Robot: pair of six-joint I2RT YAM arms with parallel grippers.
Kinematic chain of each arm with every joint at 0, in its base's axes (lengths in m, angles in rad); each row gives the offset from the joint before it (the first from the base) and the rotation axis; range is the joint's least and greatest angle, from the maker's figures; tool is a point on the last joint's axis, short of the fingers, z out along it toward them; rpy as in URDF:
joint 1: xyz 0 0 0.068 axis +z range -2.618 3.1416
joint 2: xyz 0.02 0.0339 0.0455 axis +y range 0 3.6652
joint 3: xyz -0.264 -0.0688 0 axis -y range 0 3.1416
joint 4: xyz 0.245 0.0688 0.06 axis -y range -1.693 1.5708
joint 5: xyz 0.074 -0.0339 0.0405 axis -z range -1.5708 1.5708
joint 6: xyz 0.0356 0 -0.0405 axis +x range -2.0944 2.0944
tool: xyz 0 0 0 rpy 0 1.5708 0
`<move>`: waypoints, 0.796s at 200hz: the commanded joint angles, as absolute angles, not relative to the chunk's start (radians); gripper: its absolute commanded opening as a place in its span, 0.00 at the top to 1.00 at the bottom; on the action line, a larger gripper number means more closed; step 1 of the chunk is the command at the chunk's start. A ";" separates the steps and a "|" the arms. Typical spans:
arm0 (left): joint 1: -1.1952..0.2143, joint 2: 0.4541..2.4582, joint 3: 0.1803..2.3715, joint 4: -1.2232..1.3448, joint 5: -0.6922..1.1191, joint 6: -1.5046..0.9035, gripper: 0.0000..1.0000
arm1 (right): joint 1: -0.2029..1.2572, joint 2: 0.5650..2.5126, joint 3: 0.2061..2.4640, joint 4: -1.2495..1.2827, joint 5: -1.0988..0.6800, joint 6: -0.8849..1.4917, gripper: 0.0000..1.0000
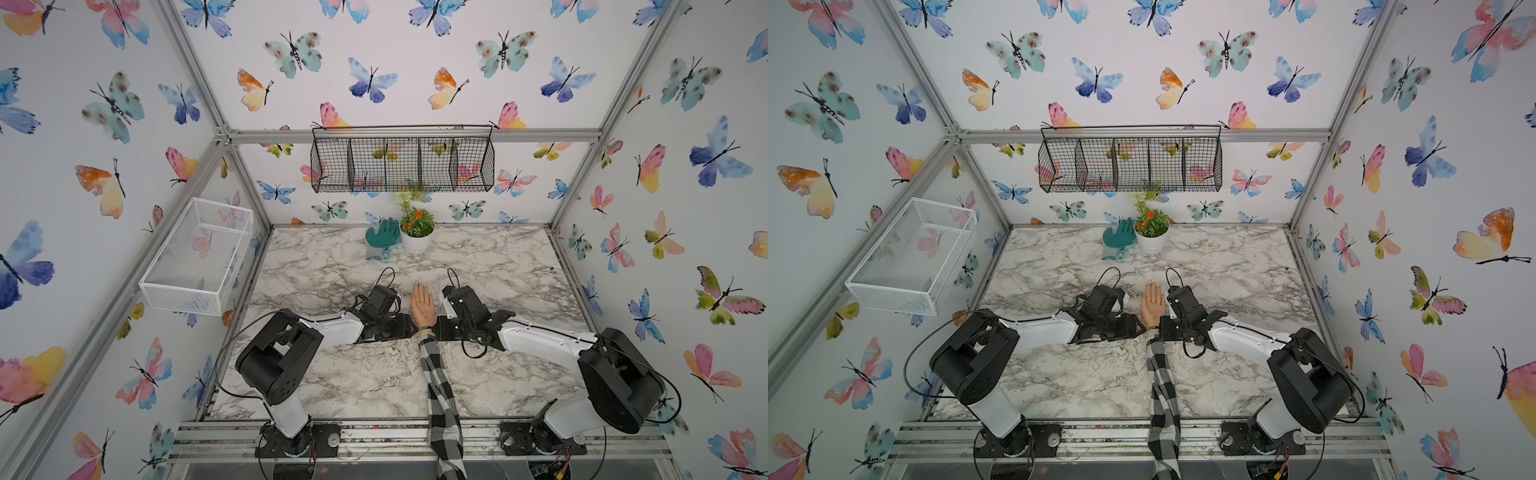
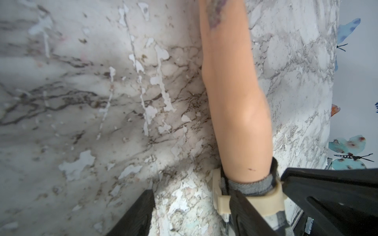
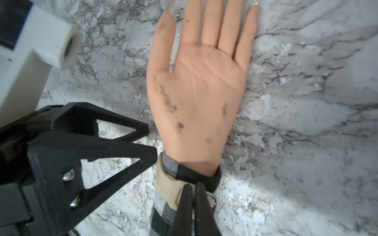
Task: Take off the watch
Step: Untie the watch from the hand.
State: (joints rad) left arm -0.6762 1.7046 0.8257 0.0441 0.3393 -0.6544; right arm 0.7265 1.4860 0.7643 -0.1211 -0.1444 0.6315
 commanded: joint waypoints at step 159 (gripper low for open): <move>-0.675 1.703 0.802 0.000 0.337 -0.656 0.36 | 0.631 1.362 0.383 0.668 -0.444 1.022 0.97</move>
